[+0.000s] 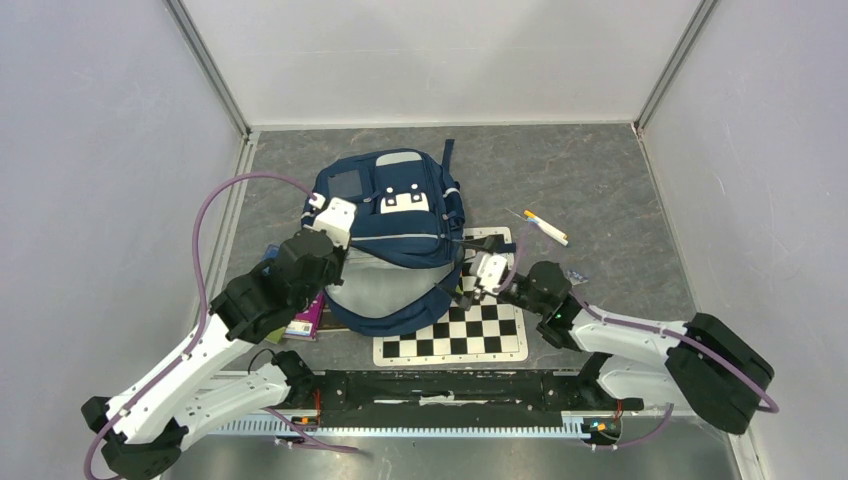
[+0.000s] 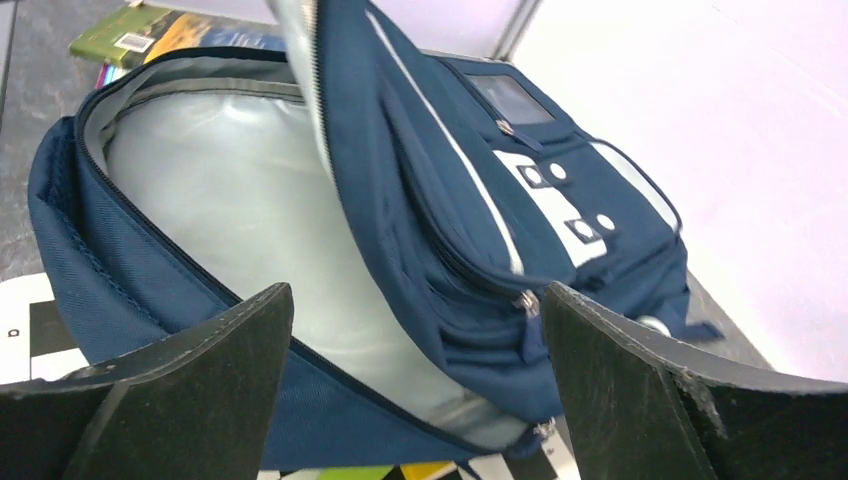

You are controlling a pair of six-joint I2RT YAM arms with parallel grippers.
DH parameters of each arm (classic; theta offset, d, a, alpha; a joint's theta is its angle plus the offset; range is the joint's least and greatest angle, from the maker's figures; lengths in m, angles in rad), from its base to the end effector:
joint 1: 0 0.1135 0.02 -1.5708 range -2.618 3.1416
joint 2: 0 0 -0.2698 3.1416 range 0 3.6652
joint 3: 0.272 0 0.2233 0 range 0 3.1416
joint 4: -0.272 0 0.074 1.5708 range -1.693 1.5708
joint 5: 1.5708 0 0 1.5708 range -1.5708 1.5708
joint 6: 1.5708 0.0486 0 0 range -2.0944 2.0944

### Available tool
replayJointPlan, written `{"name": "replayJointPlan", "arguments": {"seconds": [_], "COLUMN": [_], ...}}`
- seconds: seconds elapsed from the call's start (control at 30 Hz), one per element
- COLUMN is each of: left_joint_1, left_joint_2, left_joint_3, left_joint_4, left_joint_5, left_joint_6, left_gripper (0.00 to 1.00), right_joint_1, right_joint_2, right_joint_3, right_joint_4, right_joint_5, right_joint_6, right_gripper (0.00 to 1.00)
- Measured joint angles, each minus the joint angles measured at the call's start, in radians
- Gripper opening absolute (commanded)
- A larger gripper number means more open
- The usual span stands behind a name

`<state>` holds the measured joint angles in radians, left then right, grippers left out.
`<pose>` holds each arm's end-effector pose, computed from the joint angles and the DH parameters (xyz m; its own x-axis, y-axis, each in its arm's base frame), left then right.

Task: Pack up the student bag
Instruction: Unzip the student bag at the center of the board, then pick up the book from the center of the board.

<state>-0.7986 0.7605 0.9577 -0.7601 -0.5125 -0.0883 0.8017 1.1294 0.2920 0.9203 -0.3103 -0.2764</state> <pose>0.1023 -0.0708 0.3383 -0.4004 0.3010 -0.8655 0.3009 0.9353 0.1861 0.1376 0.1635 0.2478 0.2999 -0.0638 -0.9518 -0.8461 0.4430 -0.2963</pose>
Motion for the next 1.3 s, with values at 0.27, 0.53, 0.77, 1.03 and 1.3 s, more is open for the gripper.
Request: {"name": "replayJointPlan", "arguments": {"seconds": [0.27, 0.53, 0.77, 1.03, 1.3], "left_joint_1": [0.019, 0.112, 0.254, 0.321, 0.463], "left_joint_2": [0.014, 0.111, 0.254, 0.347, 0.233], "left_joint_3": [0.0, 0.008, 0.041, 0.055, -0.022], "left_joint_4": [0.005, 0.084, 0.222, 0.285, 0.28], "left_joint_5": [0.029, 0.097, 0.311, 0.438, 0.461], "left_joint_6": [0.0, 0.0, -0.007, -0.017, -0.105], "left_gripper": [0.02, 0.02, 0.02, 0.81, 1.0], "right_joint_1": [0.099, 0.132, 0.137, 0.141, 0.142], "right_joint_2": [0.169, 0.221, 0.13, 0.124, 0.174], "right_joint_3": [0.167, 0.332, 0.284, 0.253, 0.251], "right_joint_4": [-0.1, -0.314, -0.348, -0.357, -0.35], "right_joint_5": [0.082, 0.309, 0.426, 0.531, 0.551], "right_joint_6": [-0.201, -0.195, -0.126, -0.041, 0.042], "right_gripper": [0.65, 0.0, 0.0, 0.0, 0.55]}}
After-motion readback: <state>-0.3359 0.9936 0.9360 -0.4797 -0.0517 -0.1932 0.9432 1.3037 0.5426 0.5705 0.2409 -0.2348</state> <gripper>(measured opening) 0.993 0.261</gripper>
